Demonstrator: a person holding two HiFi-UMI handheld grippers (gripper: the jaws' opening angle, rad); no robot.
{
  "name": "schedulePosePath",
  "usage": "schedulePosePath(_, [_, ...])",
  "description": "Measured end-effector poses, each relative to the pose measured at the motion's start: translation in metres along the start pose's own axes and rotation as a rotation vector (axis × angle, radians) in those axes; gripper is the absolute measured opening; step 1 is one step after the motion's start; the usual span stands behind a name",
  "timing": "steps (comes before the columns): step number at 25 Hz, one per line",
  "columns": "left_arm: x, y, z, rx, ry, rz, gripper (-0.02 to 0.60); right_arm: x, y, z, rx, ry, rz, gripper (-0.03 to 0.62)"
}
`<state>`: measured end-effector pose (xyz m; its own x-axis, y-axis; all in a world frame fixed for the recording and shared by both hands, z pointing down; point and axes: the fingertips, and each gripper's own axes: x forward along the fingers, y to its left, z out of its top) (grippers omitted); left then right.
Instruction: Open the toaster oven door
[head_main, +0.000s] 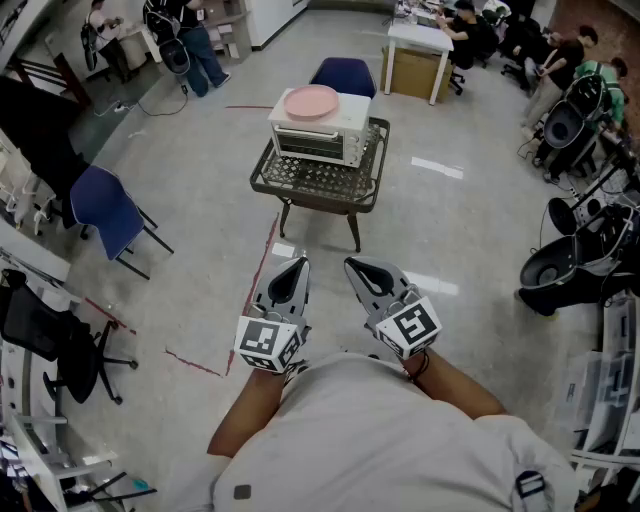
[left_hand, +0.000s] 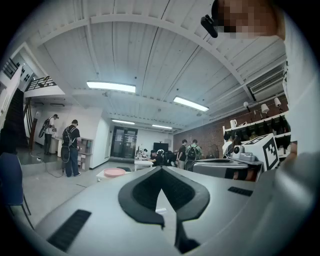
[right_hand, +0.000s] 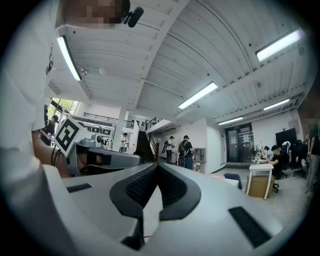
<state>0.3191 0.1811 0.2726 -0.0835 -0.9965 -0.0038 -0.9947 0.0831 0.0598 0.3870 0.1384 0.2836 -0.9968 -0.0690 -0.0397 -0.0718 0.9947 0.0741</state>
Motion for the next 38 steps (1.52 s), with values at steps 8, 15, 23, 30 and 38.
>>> schedulePosePath(8, [-0.028,0.034,0.005,-0.004,0.003,-0.026,0.015,0.028,0.034,0.003,-0.004,0.012,-0.020,0.017])
schedulePosePath(15, [-0.065,0.080,0.003,-0.006,0.012,-0.053,0.015,0.063,0.074,0.000,0.037,0.008,-0.070,0.018])
schedulePosePath(23, [-0.095,0.127,-0.008,-0.030,0.031,-0.066,0.015,0.104,0.114,-0.011,0.071,0.043,-0.063,0.018])
schedulePosePath(30, [-0.082,0.143,-0.013,-0.048,0.044,-0.064,0.015,0.126,0.111,-0.013,-0.004,0.077,-0.038,0.018])
schedulePosePath(38, [-0.042,0.183,-0.022,-0.034,0.055,-0.008,0.015,0.175,0.067,-0.035,0.103,0.074,0.006,0.018])
